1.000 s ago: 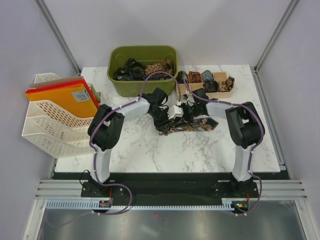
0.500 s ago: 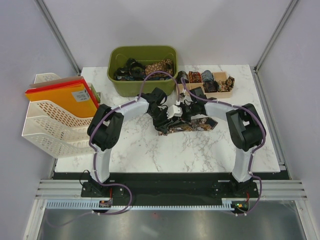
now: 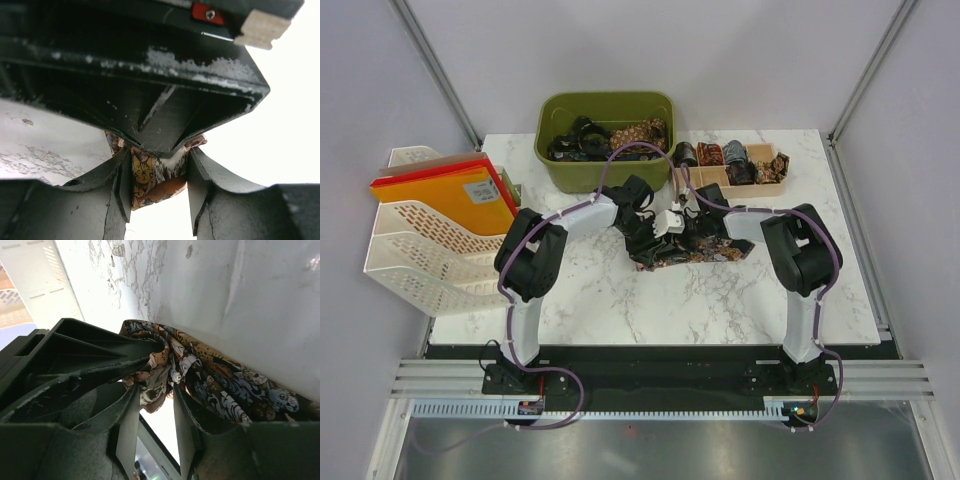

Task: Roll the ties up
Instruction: Roll the tie at the center of the board.

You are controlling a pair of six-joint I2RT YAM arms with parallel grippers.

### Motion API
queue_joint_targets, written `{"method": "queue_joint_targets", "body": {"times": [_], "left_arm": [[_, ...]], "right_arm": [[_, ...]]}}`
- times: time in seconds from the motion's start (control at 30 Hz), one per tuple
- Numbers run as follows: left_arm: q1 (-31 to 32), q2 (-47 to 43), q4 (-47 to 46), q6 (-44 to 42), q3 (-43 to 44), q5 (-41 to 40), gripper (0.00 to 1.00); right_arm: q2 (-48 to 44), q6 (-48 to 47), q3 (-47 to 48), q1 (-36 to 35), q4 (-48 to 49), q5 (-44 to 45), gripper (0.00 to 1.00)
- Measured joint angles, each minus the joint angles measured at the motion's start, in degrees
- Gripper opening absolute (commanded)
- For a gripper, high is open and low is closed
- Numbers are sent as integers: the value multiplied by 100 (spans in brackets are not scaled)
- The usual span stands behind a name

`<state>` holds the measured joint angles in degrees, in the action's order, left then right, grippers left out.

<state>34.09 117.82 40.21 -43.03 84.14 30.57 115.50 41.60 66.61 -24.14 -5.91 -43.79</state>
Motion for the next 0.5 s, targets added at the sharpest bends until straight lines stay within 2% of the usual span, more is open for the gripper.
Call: {"method": "queue_joint_targets", "body": {"times": [0.23, 0.33, 0.43, 0.5], "left_arm": [[-7, -2, 13, 0, 0, -9, 10], [-28, -2, 26, -2, 0, -7, 10], [-28, -2, 35, -2, 0, -9, 10], [-28, -2, 39, -2, 0, -9, 10]], "right_arm": [[55, 339, -136, 26, 369, -162, 37], [114, 437, -140, 26, 511, -267, 28], [164, 525, -140, 28, 638, -400, 15], [190, 560, -140, 31, 684, -442, 4]]}}
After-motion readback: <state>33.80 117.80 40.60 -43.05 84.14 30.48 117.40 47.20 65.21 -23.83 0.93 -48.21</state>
